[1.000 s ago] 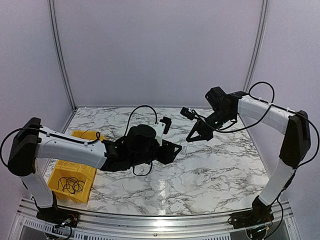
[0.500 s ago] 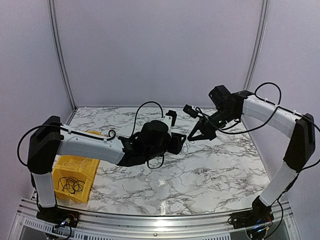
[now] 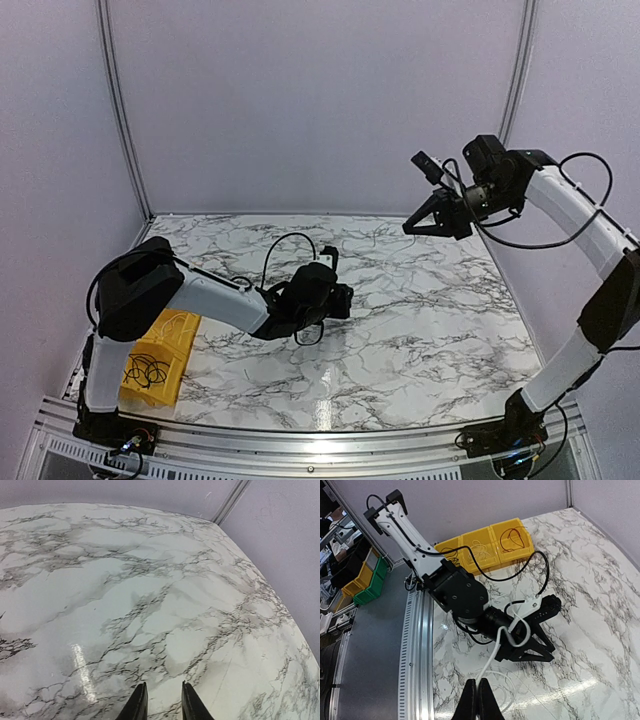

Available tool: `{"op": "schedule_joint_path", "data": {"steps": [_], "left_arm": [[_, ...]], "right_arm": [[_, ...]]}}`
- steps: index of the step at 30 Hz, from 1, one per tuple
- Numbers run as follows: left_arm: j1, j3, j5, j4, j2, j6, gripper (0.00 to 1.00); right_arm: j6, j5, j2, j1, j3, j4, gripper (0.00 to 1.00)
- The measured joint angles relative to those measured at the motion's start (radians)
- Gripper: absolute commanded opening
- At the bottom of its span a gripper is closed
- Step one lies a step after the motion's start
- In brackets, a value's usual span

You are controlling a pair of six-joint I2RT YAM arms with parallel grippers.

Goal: Untangle the cables

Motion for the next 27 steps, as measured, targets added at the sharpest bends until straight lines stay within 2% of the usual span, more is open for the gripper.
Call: {"op": "schedule_joint_path", "data": {"steps": [6,10,18,22,27], "left_arm": [[0.044,-0.129,-0.001,0.005,-0.005,-0.04,0.26],[0.043,-0.233,0.0,0.003,-0.057,-0.045,0.34],[0.034,-0.473,0.061,0.081,-0.336,-0.018,0.49],[0.022,-0.505,0.156,0.166,-0.419,0.024,0.52],[-0.011,-0.469,0.291,0.237,-0.438,0.061,0.53]], "right_arm": [[-0.027,-0.045,-0.057,-0.004,0.037,-0.039,0.0],[-0.033,-0.042,-0.056,-0.004,0.025,-0.04,0.0],[-0.017,-0.013,-0.055,-0.005,-0.082,-0.006,0.0],[-0.012,-0.005,-0.055,-0.005,-0.088,0.011,0.0],[-0.005,-0.003,-0.054,-0.005,-0.088,0.026,0.0]]}}
